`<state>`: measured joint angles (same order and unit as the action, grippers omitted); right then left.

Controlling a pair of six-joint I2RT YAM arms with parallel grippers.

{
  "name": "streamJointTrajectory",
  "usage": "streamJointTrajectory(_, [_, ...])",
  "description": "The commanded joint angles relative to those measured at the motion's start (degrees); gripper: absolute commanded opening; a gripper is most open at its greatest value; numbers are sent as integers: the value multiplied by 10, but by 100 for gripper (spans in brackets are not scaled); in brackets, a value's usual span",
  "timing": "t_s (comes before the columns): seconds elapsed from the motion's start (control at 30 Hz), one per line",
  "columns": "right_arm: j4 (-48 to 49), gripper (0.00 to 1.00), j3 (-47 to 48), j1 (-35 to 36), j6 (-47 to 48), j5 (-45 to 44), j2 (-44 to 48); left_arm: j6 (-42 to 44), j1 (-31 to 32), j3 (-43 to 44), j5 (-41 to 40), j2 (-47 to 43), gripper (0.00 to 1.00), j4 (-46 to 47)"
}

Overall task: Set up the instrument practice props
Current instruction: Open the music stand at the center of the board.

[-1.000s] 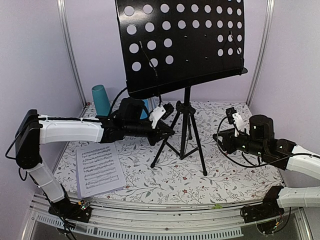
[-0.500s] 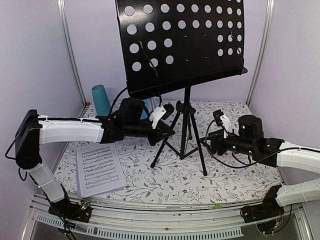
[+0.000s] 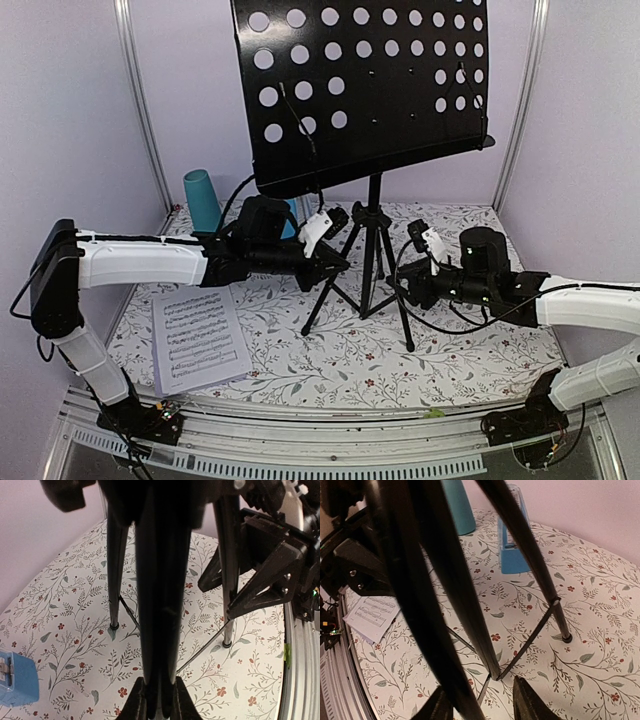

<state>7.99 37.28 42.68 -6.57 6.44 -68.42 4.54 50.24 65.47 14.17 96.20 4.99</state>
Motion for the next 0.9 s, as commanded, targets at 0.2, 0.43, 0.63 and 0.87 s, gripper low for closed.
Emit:
streamJointTrajectory(0.2, [-29,0,22,2,9,-23,5,15,-2,-21,-46,17,0,-115])
streamJointTrajectory(0.43, [-82,0,-2,1,-3,-52,56,18,-7,-31,-53,8,0,-129])
streamJointTrajectory(0.63, [-100,0,-17,1,-15,-67,84,10,-7,-41,-55,-2,0,-135])
streamJointTrajectory(0.87, [-103,0,-35,1,-24,-71,108,-3,-3,-53,-51,-8,0,-132])
